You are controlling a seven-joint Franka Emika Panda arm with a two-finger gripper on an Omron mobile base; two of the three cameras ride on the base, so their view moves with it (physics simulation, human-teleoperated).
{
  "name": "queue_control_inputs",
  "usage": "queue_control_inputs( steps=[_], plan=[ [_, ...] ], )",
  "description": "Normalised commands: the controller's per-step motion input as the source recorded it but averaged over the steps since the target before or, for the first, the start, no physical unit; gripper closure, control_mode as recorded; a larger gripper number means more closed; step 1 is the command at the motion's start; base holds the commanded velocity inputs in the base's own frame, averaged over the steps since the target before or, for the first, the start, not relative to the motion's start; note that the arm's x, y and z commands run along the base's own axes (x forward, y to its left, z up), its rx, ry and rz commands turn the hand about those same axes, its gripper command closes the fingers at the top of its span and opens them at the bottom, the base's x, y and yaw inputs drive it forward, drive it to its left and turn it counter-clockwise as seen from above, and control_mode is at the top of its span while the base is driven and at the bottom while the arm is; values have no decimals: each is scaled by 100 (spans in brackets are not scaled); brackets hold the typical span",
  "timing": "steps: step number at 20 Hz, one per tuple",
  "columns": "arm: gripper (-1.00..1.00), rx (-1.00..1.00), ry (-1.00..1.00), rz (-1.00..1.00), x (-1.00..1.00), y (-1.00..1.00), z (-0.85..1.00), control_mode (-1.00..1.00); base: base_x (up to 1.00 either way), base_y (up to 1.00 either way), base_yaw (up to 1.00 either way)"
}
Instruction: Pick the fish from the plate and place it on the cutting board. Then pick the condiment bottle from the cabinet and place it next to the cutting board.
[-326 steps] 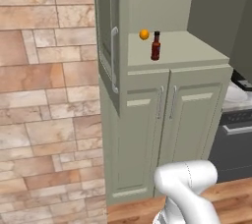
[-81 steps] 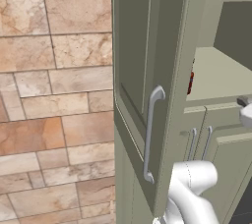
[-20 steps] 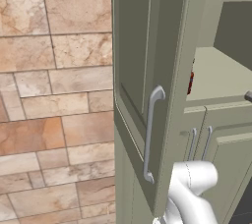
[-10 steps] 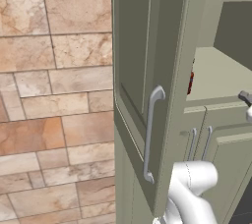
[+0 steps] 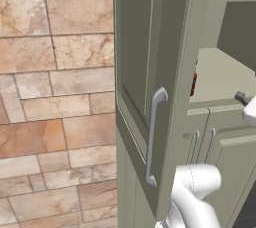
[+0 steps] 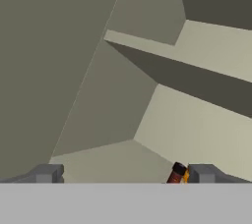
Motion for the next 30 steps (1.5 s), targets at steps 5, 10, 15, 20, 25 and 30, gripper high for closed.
queue_control_inputs(
  steps=[5,10,15,20,25,30],
  plan=[
    [-100,9,0,-6,22,11,-30,-100,0,0,0],
    [-100,9,0,-6,18,8,-25,-100,0,0,0],
    [-100,9,-1,-6,15,9,-19,-100,0,0,0],
    [-100,8,-3,-5,14,11,-14,-100,0,0,0],
    [-100,6,-6,-5,11,12,-15,-100,0,0,0],
    [-100,4,-9,-3,11,10,-24,-100,0,0,0]
  ],
)
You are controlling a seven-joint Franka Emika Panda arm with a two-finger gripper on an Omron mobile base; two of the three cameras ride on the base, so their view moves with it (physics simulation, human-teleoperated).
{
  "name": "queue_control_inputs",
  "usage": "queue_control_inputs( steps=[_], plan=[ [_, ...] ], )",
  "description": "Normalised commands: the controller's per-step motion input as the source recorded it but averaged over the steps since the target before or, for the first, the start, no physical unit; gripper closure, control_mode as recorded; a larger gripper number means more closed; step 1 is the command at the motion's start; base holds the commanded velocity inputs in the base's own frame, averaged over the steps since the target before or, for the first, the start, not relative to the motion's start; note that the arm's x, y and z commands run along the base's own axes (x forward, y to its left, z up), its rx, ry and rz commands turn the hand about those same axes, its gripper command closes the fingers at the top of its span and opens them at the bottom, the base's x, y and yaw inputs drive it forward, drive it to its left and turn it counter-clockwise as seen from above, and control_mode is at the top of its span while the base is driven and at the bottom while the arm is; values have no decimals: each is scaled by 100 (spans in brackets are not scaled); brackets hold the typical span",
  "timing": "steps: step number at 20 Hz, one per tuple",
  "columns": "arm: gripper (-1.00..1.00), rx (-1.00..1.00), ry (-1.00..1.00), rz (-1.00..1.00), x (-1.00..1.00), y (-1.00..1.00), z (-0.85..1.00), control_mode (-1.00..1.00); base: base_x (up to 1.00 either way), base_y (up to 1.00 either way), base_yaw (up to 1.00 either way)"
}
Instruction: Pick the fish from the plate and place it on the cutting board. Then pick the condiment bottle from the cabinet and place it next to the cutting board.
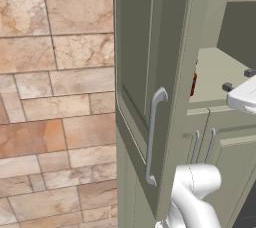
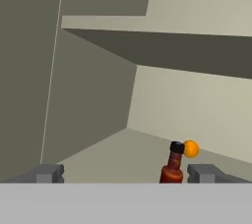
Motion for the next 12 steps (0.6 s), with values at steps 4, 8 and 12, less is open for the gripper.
queue_control_inputs(
  steps=[4,8,12],
  plan=[
    [-100,3,-11,-3,11,7,-30,-100,0,0,0],
    [-100,2,-11,-2,9,5,-32,-100,0,0,0],
    [-100,2,-11,-2,9,8,-33,-100,0,0,0]
  ],
)
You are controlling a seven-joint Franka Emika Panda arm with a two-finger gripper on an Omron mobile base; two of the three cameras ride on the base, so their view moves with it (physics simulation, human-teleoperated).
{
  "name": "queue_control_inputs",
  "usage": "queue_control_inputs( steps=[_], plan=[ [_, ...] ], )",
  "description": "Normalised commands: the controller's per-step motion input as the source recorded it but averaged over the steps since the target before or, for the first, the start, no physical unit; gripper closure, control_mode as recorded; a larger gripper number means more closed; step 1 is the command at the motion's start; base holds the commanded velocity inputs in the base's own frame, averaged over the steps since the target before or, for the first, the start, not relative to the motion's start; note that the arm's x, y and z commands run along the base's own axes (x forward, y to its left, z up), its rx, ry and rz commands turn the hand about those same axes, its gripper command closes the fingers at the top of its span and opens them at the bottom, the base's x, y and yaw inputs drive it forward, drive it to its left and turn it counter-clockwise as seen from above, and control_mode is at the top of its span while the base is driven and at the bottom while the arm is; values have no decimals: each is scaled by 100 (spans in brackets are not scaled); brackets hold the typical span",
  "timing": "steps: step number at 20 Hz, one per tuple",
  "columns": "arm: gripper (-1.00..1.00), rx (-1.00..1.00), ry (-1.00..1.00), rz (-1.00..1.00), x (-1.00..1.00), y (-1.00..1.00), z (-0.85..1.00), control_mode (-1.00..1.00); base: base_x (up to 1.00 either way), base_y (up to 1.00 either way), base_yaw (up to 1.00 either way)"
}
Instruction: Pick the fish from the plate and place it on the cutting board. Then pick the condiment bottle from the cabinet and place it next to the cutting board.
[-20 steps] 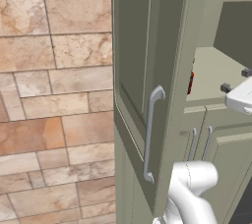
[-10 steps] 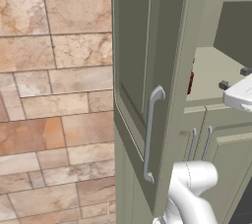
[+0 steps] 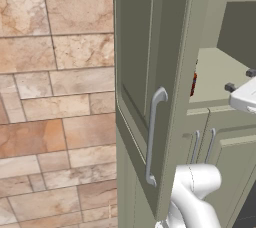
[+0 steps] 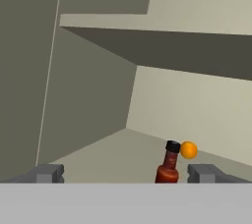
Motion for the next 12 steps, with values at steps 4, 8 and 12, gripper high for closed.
queue_control_inputs(
  steps=[4,8,12],
  plan=[
    [-100,2,-12,-2,11,11,-32,-100,0,0,0],
    [-100,2,-11,-2,10,14,-28,-100,0,0,0],
    [-100,2,-9,-3,7,19,-24,-100,0,0,0]
  ],
)
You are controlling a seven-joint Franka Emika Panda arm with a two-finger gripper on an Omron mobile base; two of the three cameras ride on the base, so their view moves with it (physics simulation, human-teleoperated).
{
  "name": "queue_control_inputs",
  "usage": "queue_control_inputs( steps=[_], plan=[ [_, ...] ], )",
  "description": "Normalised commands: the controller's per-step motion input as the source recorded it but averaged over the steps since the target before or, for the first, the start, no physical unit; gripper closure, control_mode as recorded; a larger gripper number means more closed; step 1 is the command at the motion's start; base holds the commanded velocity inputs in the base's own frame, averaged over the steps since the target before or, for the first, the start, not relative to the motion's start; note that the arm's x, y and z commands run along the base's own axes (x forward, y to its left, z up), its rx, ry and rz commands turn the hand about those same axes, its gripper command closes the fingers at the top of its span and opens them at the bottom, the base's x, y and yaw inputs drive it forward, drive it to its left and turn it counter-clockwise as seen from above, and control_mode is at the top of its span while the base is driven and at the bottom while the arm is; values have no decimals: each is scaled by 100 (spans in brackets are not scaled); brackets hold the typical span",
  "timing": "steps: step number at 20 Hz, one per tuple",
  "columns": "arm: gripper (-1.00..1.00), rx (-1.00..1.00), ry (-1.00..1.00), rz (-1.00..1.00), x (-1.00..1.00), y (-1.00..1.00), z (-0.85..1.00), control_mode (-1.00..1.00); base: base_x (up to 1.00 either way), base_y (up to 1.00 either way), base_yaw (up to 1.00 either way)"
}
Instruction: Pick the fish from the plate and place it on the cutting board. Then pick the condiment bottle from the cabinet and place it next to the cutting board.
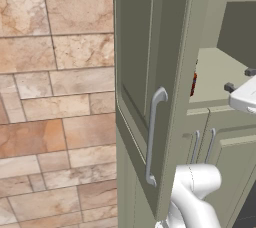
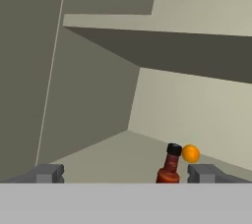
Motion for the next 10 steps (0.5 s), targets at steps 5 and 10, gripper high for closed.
queue_control_inputs(
  steps=[5,10],
  plan=[
    [-100,2,-9,-3,9,20,-26,-100,0,0,0],
    [-100,2,-9,-3,10,18,-30,-100,0,0,0]
  ],
)
